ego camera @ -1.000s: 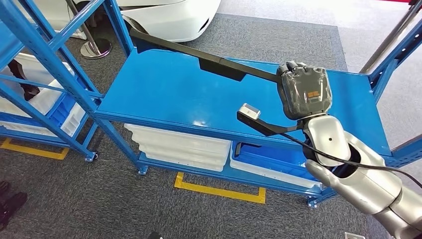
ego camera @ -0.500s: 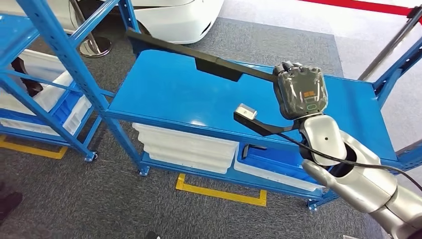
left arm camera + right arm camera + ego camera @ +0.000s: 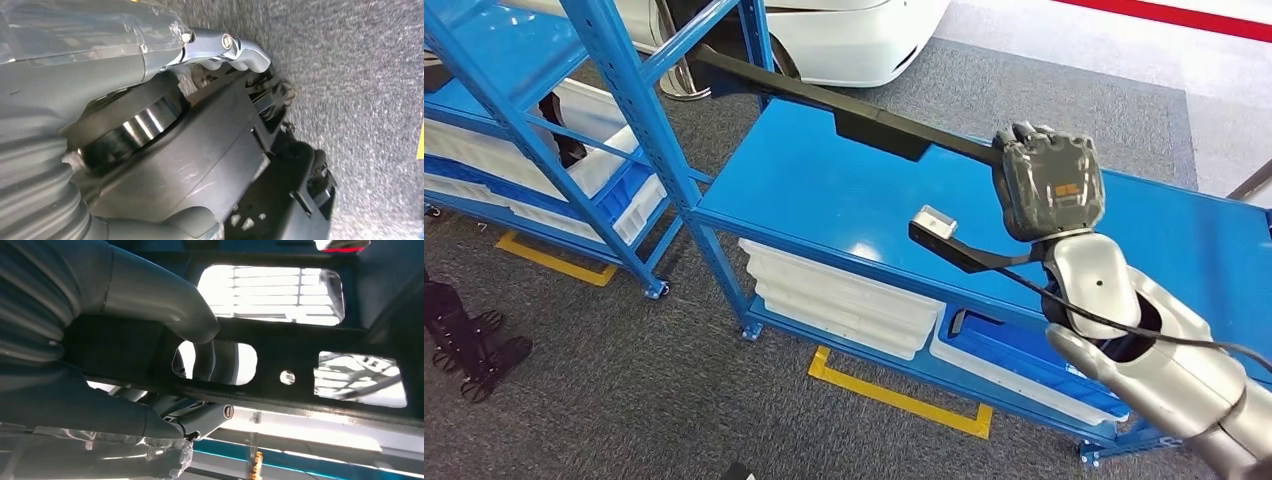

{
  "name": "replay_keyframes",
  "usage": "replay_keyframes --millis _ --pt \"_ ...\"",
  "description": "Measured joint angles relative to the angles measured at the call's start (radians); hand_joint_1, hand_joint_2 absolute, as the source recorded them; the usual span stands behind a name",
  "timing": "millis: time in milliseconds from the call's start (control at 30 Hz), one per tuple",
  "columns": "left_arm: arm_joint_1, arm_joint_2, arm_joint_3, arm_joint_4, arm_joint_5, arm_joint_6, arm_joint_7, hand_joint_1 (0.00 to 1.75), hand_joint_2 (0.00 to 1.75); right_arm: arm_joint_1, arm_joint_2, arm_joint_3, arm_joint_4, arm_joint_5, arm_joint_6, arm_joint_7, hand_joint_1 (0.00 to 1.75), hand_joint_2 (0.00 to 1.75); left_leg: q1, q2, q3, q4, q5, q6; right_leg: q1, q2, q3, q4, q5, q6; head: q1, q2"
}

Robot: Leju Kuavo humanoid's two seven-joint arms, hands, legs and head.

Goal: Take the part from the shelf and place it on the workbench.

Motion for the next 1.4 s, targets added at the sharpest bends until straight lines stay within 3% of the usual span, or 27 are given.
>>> replay_keyframes --millis 67,100,133,233,300,367,433,467,533,600,633,667,700,767,833,900,967,1033,1100,1133,1167,1200,1267,1333,1400 --pt "-0.002 0.002 0.002 0.001 0.0 0.001 -0.001 0.0 1.75 0.0 0.0 0.001 -0.001 0.0 0.001 0.0 1.75 1.75 0.007 0.028 -0.063 0.118 -0.047 -0.014 -0.001 -0.023 0.006 0.0 -0.006 -0.001 -0.014 0.0" --pt "-0.003 0.004 0.003 0.001 0.0 0.001 -0.001 0.0 1.75 0.0 0.001 0.001 -0.001 0.0 0.002 0.0 1.75 1.75 0.011 0.032 -0.085 0.155 -0.052 -0.02 -0.002 -0.034 0.007 0.004 -0.01 0.001 -0.018 0.0" --pt "-0.004 0.005 0.004 0.001 0.0 0.002 -0.001 0.0 1.75 0.0 0.002 0.002 -0.001 0.0 0.002 0.0 1.75 1.75 0.016 0.035 -0.091 0.157 -0.039 -0.026 -0.004 -0.044 0.008 0.009 -0.015 0.004 -0.023 0.0" --pt "-0.003 0.008 0.006 0.003 0.001 0.003 0.0 0.0 1.75 0.0 0.004 0.003 -0.001 0.0 0.003 0.0 1.75 1.75 0.023 0.068 -0.032 0.01 0.051 -0.041 -0.013 -0.07 0.009 0.034 -0.038 0.024 -0.038 0.0" --pt "-0.001 0.008 0.006 0.003 0.003 0.002 0.0 0.0 1.75 0.0 0.006 0.003 0.0 0.0 0.004 -0.001 1.75 1.75 0.02 0.084 -0.009 -0.053 0.07 -0.028 -0.011 -0.082 0.007 0.051 -0.049 0.039 -0.046 0.0" --pt "-0.001 0.007 0.006 0.003 0.004 0.0 -0.001 0.0 1.75 0.0 0.009 0.003 0.0 0.0 0.004 -0.003 1.75 1.75 0.016 0.071 -0.014 -0.055 0.07 -0.004 -0.007 -0.095 0.008 0.053 -0.051 0.048 -0.042 0.0" --pt "-0.001 0.007 0.006 0.003 0.005 -0.001 -0.001 0.0 1.75 0.0 0.011 0.002 0.0 0.0 0.004 -0.004 1.75 1.75 0.016 0.054 -0.015 -0.057 0.074 0.012 -0.012 -0.085 0.007 0.061 -0.065 0.055 -0.03 0.0" --pt "0.0 0.007 0.006 0.003 0.006 -0.002 -0.001 0.0 1.75 0.0 0.011 0.002 0.0 0.001 0.004 -0.004 1.75 1.75 0.016 0.047 -0.015 -0.059 0.077 0.018 -0.015 -0.066 -0.004 0.088 -0.086 0.056 -0.024 0.0" --pt "0.0 0.007 0.006 0.003 0.007 -0.002 -0.001 0.0 1.75 0.001 0.011 0.001 0.0 0.0 0.005 -0.003 1.75 1.75 0.015 0.031 -0.015 -0.062 0.08 0.027 -0.015 -0.022 -0.057 0.203 -0.149 0.054 -0.009 0.0" --pt "0.0 0.006 0.006 0.004 0.007 -0.003 -0.001 0.0 1.75 0.005 0.012 0.002 0.0 -0.001 0.006 -0.003 1.75 1.75 0.009 0.013 -0.017 -0.062 0.082 0.031 -0.01 -0.007 -0.119 0.325 -0.19 0.05 0.004 0.0" --pt "0.0 0.006 0.006 0.004 0.007 -0.003 -0.001 0.0 1.75 0.006 0.012 0.002 0.0 -0.001 0.006 -0.004 1.75 1.75 0.005 0.001 -0.016 -0.062 0.082 0.033 -0.007 -0.005 -0.131 0.343 -0.184 0.045 0.008 0.0" --pt "0.0 0.005 0.006 0.004 0.007 -0.003 -0.001 0.0 1.75 0.007 0.013 0.002 0.0 -0.002 0.006 -0.004 1.75 1.75 0.002 -0.012 -0.016 -0.062 0.083 0.034 -0.003 0.0 -0.123 0.319 -0.157 0.037 0.01 0.0" --pt "0.0 0.005 0.006 0.004 0.007 -0.003 -0.001 0.0 1.75 0.007 0.013 0.002 0.0 -0.002 0.006 -0.005 1.75 1.75 0.0 -0.027 -0.014 -0.062 0.083 0.034 0.001 0.013 -0.099 0.26 -0.117 0.028 0.012 0.0" --pt "-0.001 0.003 0.006 0.003 0.008 -0.003 -0.001 0.0 1.75 0.006 0.013 0.002 0.0 -0.001 0.006 -0.006 1.75 1.75 0.0 -0.055 -0.014 -0.063 0.085 0.032 0.005 0.064 -0.044 0.132 -0.054 0.009 0.013 0.0" --pt "0.0 0.001 0.006 0.003 0.008 -0.003 -0.001 0.0 1.75 0.004 0.013 0.002 0.0 -0.002 0.005 -0.008 1.75 1.75 0.007 -0.082 -0.019 -0.065 0.09 0.024 0.009 0.092 -0.022 0.081 -0.037 0.001 0.012 0.0" --pt "0.0 0.001 0.007 0.003 0.008 -0.003 -0.001 0.0 1.75 0.001 0.015 0.001 0.0 -0.003 0.004 -0.011 1.75 1.75 0.011 -0.108 -0.021 -0.074 0.097 0.011 0.01 0.068 -0.009 0.058 -0.034 0.0 0.017 0.0" --pt "0.001 0.002 0.007 0.004 0.009 -0.003 -0.001 0.0 1.75 0.0 0.017 0.001 0.0 -0.006 0.001 -0.013 1.75 1.75 0.004 -0.072 -0.027 -0.058 0.082 -0.001 0.006 0.033 0.014 0.021 -0.03 -0.003 0.014 0.0" --pt "0.0 0.004 0.007 0.004 0.009 -0.002 0.0 0.0 1.75 -0.003 0.019 0.001 0.0 -0.007 -0.003 -0.015 1.75 1.75 0.0 0.0 -0.066 0.032 0.028 -0.01 0.005 0.001 0.026 0.003 -0.027 -0.006 -0.001 0.0" --pt "-0.004 0.006 0.007 0.005 0.009 -0.001 0.001 0.0 1.75 -0.005 0.02 0.001 0.0 -0.008 -0.005 -0.017 1.75 1.75 0.005 0.028 -0.12 0.148 -0.023 -0.019 0.007 -0.029 0.027 0.006 -0.03 -0.009 -0.013 0.0" --pt "-0.005 0.006 0.008 0.005 0.009 -0.001 0.001 0.0 1.75 -0.005 0.021 0.001 0.0 -0.008 -0.005 -0.019 1.75 1.75 0.008 0.033 -0.13 0.174 -0.026 -0.023 0.008 -0.043 0.028 0.008 -0.033 -0.009 -0.018 0.0" --pt "-0.005 0.007 0.008 0.005 0.009 -0.001 0.001 0.0 1.75 -0.005 0.023 0.002 0.0 -0.008 -0.005 -0.02 1.75 1.75 0.01 0.037 -0.121 0.161 -0.011 -0.026 0.007 -0.056 0.028 0.01 -0.036 -0.008 -0.023 0.0" --pt "-0.005 0.007 0.008 0.006 0.009 -0.001 0.001 0.0 1.75 -0.005 0.025 0.002 0.0 -0.008 -0.006 -0.02 1.75 1.75 0.012 0.043 -0.093 0.111 0.018 -0.028 0.007 -0.067 0.029 0.014 -0.039 -0.006 -0.029 0.0" --pt "-0.005 0.008 0.008 0.006 0.009 -0.002 0.001 0.0 1.75 -0.005 0.028 0.002 0.0 -0.008 -0.007 -0.021 1.75 1.75 0.01 0.081 -0.027 -0.019 0.07 -0.025 0.01 -0.086 0.029 0.024 -0.048 0.003 -0.04 0.0" --pt "-0.004 0.006 0.008 0.007 0.009 -0.003 0.001 0.0 1.75 -0.006 0.03 0.002 -0.002 -0.004 -0.01 -0.023 1.75 1.75 0.005 0.1 -0.002 -0.082 0.085 -0.011 0.017 -0.102 0.028 0.032 -0.055 0.011 -0.041 0.0" --pt "-0.002 0.006 0.008 0.007 0.009 -0.004 0.001 0.0 1.75 -0.006 0.034 0.002 -0.005 -0.001 -0.012 -0.026 1.75 1.75 0.003 0.081 -0.005 -0.086 0.088 0.006 0.018 -0.117 0.03 0.032 -0.057 0.018 -0.034 0.0"
